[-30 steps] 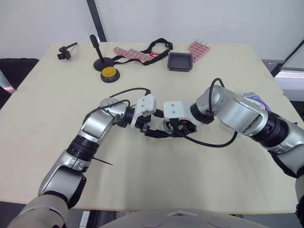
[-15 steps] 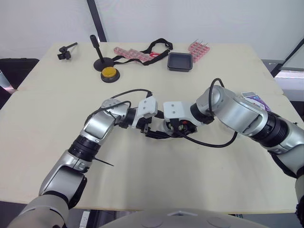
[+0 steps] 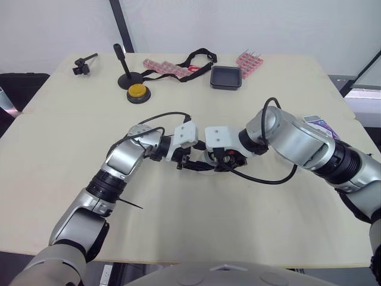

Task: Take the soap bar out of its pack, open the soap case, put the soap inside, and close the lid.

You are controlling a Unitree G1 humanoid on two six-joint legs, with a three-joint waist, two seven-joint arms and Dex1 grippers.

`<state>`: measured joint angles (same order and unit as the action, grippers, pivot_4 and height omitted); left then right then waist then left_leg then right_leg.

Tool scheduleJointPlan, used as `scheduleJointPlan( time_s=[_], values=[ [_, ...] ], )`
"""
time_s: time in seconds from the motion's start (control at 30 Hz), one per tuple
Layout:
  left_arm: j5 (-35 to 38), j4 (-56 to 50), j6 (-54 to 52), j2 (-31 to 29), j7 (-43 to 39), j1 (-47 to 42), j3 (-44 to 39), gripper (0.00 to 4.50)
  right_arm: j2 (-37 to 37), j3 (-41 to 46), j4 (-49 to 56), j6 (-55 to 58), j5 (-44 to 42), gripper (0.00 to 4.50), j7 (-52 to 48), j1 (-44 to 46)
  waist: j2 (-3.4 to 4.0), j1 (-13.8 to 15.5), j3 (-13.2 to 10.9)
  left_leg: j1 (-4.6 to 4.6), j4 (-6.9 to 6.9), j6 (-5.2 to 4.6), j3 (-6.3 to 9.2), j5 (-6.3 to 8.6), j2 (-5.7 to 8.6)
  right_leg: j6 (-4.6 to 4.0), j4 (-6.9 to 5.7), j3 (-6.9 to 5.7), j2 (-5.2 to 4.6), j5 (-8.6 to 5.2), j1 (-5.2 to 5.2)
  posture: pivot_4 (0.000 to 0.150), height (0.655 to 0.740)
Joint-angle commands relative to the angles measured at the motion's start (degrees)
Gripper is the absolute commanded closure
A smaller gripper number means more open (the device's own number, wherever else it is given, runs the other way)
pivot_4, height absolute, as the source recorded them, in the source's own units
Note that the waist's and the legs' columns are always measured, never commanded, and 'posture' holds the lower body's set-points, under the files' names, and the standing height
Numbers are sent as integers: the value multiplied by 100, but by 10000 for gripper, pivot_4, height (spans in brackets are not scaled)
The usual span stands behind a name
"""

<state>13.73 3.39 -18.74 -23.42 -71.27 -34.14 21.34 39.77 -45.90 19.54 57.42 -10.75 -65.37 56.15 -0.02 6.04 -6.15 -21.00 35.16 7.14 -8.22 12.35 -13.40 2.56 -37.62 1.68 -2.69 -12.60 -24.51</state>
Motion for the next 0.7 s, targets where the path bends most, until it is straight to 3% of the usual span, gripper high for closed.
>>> scheduleJointPlan(
  time_s=[0.03,0.47,0.53,0.67,0.7],
  values=[
    [15,-162,120,20,-23,-20,-12,21448,-27,155,127,-35,58,23552,1,21,0,0,0,0,0,0,0,0,0,0,0,0,0,0,0,1500,7291],
    [-115,-8,475,15,-37,17,-4,21448,-49,188,91,110,4,23552,-7,16,0,1,0,1,10,0,0,0,0,0,-1,3,0,0,0,1500,7291],
    [-123,-2,532,8,-33,58,0,21448,-38,193,95,204,-32,13818,-30,17,0,3,0,1,11,0,0,0,0,0,-1,3,0,0,0,1500,7291],
    [-118,67,625,-15,-28,122,-43,21448,7,210,79,206,-11,1623,-69,9,0,6,0,1,12,0,0,0,-1,0,-1,3,-1,0,0,1500,7291],
    [-116,96,653,-22,-30,139,-59,21448,20,221,71,188,3,736,-77,0,0,4,0,2,13,0,0,0,0,0,-1,4,-1,0,0,1500,7291]
  ],
)
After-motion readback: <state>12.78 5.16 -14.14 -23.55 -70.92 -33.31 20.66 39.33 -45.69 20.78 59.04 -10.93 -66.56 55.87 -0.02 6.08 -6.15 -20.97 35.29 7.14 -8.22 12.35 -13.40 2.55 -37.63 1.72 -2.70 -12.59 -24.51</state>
